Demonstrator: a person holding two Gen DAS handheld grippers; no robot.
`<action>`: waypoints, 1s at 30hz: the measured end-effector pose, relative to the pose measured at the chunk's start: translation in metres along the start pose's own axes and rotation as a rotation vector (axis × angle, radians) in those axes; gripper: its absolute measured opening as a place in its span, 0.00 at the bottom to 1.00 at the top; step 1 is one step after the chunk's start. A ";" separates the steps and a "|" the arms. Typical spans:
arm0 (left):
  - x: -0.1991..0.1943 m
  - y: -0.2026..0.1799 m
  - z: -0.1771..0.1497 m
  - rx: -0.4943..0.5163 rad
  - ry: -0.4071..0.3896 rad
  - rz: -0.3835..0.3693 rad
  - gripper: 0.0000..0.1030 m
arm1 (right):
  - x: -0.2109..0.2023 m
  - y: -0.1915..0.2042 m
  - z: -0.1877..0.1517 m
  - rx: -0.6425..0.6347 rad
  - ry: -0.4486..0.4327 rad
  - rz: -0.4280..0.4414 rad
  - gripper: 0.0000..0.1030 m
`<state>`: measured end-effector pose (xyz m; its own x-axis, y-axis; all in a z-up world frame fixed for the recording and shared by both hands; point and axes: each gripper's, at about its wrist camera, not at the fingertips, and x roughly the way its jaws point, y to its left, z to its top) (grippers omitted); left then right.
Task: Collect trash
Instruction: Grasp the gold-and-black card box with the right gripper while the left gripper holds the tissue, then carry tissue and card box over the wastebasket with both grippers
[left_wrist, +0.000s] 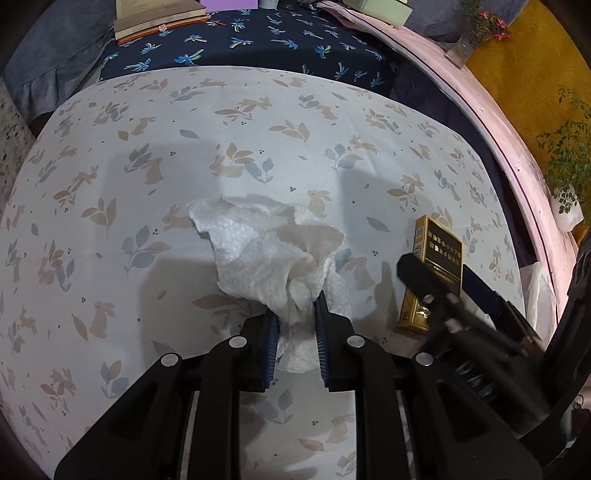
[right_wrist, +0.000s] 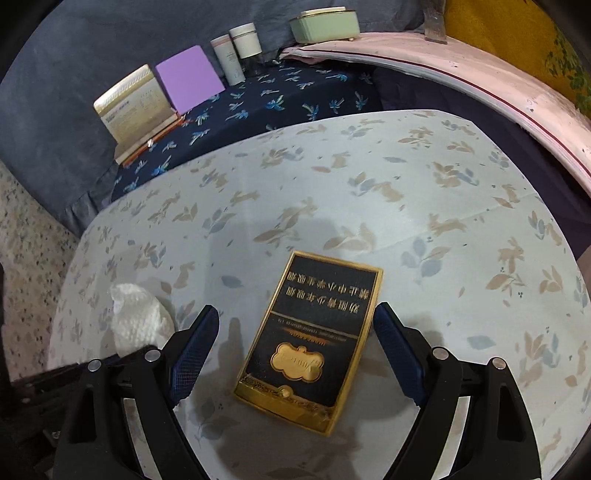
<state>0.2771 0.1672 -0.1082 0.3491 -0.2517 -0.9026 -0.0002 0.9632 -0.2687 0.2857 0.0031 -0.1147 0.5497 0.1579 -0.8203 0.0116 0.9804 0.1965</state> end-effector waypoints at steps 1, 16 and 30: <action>0.000 0.000 -0.001 0.003 -0.001 0.000 0.17 | 0.000 0.006 -0.005 -0.027 -0.013 -0.030 0.77; -0.021 -0.041 -0.014 0.084 -0.025 -0.045 0.17 | -0.050 -0.022 -0.021 -0.021 -0.091 -0.078 0.55; -0.066 -0.174 -0.036 0.292 -0.100 -0.114 0.17 | -0.168 -0.110 -0.018 0.103 -0.288 -0.138 0.55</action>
<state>0.2203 0.0130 -0.0137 0.4220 -0.3632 -0.8306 0.3083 0.9191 -0.2453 0.1767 -0.1287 -0.0081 0.7500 -0.0299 -0.6607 0.1789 0.9709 0.1591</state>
